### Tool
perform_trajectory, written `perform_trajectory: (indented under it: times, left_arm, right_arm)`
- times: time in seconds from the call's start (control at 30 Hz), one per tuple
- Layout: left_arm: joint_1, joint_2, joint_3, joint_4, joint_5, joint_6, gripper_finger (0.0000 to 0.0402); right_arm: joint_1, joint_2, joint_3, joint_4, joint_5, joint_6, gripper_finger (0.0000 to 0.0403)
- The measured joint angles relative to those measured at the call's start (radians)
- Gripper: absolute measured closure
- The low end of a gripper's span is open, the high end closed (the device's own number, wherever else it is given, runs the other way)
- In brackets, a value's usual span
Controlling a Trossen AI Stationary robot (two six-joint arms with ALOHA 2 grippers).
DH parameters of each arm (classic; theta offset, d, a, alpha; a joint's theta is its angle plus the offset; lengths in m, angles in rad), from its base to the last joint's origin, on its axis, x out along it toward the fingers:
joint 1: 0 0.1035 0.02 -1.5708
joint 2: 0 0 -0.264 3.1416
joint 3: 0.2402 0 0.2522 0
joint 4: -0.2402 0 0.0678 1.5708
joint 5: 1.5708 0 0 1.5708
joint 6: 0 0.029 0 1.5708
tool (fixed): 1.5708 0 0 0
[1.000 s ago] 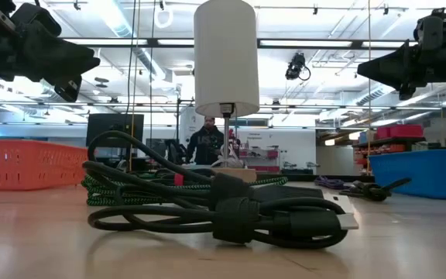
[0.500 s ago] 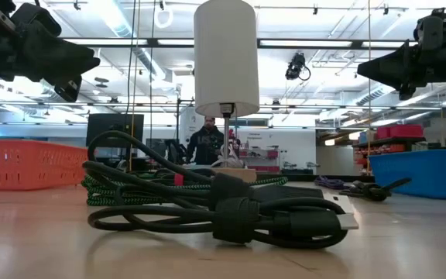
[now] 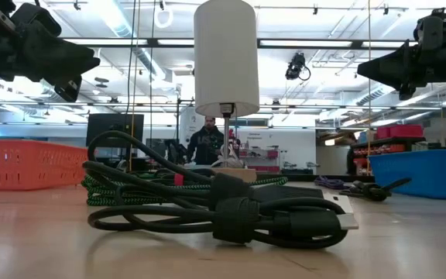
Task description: Pick & Place USB Port
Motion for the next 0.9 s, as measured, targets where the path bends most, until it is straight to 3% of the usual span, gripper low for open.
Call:
perform_trajectory:
  times: [0.4,0.8,0.9]
  left_arm:
    - [0.0,0.0,0.0,0.019,-0.032,0.0,0.0317]
    - [0.0,0.0,0.0,0.021,-0.048,0.001,0.0317]
    - [0.0,0.0,0.0,0.021,-0.052,0.001,0.0317]
  right_arm:
    - [-0.001,0.0,0.0,0.001,0.054,-0.083,0.0344]
    - [-0.001,0.0,0.0,0.077,0.035,0.177,0.0344]
    - [-0.011,0.0,0.0,0.159,0.118,0.113,0.0344]
